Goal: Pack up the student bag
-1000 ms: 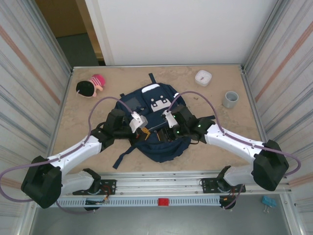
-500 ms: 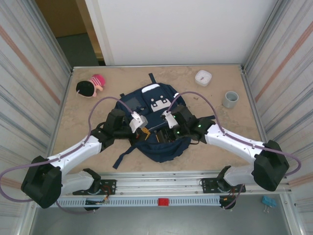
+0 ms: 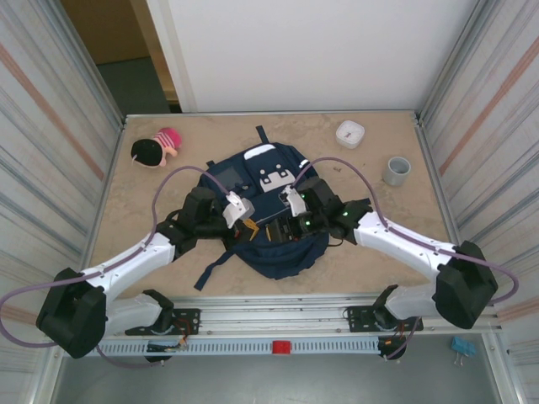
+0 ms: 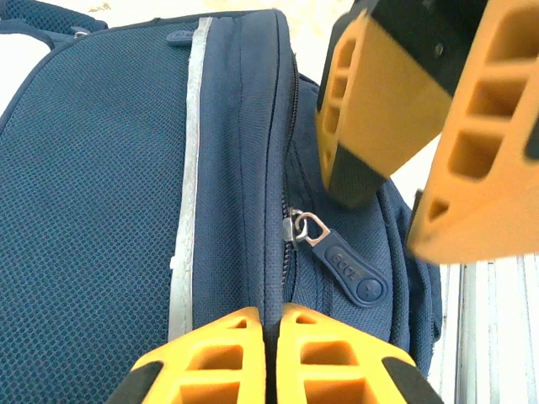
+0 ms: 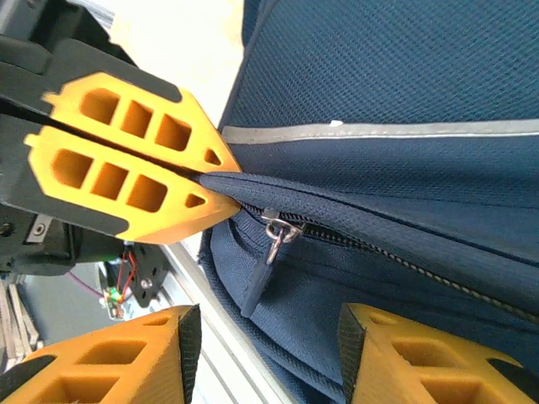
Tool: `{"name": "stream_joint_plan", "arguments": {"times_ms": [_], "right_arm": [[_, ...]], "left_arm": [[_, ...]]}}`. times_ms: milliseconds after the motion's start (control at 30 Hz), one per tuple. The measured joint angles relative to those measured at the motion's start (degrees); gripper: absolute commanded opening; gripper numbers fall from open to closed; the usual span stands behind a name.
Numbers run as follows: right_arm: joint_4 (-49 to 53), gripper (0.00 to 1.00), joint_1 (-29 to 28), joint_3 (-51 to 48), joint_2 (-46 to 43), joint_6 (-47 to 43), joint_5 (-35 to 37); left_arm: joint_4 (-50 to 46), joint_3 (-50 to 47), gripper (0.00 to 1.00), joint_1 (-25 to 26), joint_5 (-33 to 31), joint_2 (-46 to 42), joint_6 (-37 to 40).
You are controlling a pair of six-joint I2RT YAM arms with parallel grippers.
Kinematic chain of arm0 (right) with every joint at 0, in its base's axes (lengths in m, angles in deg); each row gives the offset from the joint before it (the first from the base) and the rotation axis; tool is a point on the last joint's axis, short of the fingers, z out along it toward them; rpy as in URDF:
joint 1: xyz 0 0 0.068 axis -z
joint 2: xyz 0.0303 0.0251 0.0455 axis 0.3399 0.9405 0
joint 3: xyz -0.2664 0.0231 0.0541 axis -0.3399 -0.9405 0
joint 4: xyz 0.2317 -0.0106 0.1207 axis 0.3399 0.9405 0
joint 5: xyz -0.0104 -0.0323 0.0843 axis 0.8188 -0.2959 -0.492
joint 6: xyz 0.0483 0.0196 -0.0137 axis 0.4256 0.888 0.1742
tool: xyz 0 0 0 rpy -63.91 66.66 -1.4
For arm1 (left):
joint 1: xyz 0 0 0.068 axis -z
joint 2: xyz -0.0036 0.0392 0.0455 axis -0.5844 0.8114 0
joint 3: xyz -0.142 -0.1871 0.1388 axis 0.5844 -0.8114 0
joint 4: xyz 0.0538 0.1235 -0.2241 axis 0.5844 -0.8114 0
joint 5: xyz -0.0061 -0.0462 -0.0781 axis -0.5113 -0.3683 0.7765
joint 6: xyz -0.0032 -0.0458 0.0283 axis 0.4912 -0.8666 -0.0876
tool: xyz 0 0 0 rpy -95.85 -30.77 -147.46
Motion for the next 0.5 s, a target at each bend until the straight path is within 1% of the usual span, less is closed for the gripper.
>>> {"name": "stream_joint_plan", "arguments": {"times_ms": [133,233,300,367,433,500], "right_arm": [[-0.3,0.48,-1.1,0.9,1.9,0.5,0.5],[-1.4,0.41,-1.2,1.1,3.0,1.5,0.5],[-1.7,0.34,-1.2,1.2,3.8,2.0,0.7],[-1.6,0.21,-1.2,1.4,4.5,2.3,1.5],[-1.2,0.12,-1.2,1.7,4.6,2.7,2.3],[-0.5,0.07,-1.2,2.4,4.6,2.7,3.0]], "left_arm": [[-0.2,0.1,0.07,0.0,0.0,0.0,0.0],[-0.2,0.1,0.07,0.0,0.0,0.0,0.0],[-0.4,0.1,0.07,0.0,0.0,0.0,0.0],[-0.8,0.1,0.07,0.0,0.0,0.0,0.0],[-1.1,0.1,0.07,0.0,-0.3,0.0,0.0],[-1.1,0.1,0.07,0.0,-0.5,0.0,0.0]]}}
